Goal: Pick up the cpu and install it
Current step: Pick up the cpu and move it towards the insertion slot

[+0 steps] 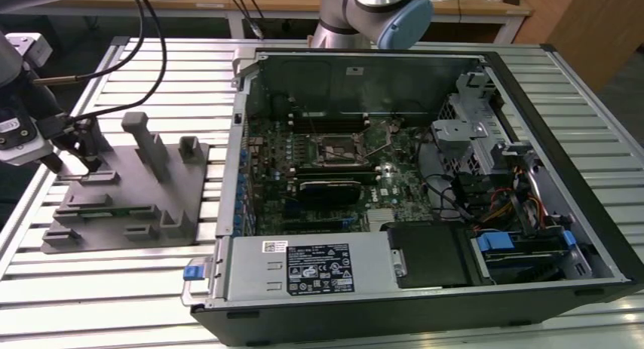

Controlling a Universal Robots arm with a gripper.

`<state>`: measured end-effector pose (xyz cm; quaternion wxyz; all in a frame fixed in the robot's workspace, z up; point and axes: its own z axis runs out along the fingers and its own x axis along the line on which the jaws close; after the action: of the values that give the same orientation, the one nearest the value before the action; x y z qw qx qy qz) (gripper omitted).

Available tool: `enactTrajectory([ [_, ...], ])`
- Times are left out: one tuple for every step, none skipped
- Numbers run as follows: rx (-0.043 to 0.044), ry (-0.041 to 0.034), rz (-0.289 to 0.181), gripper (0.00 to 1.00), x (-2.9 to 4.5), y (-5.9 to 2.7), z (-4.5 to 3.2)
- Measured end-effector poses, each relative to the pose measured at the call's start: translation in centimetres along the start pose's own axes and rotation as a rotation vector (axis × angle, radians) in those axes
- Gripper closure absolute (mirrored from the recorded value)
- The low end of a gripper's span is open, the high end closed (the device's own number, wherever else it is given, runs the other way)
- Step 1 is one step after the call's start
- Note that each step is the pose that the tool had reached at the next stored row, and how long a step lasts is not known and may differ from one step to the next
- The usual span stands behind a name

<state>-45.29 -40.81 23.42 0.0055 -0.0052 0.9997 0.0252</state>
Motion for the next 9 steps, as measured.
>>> enactTrajectory([
  [0.0,0.0,0.0,0.46,0.0,0.0,-0.02],
  [0.0,0.0,0.0,0.46,0.0,0.0,-0.04],
  [0.0,0.0,0.0,0.46,0.0,0.0,-0.06],
  [0.0,0.0,0.0,0.46,0.0,0.0,-0.08],
  [0.0,0.0001,0.0,0.46,0.0,0.0,-0.1],
  [0.0,0.0,0.0,0.46,0.0,0.0,-0.12],
  [0.0,0.0,0.0,0.46,0.0,0.01,-0.13],
  [0.0,0.0,0.0,0.46,0.0,0.01,-0.15],
  [0.0,0.0,0.0,0.46,-0.01,0.01,-0.17],
])
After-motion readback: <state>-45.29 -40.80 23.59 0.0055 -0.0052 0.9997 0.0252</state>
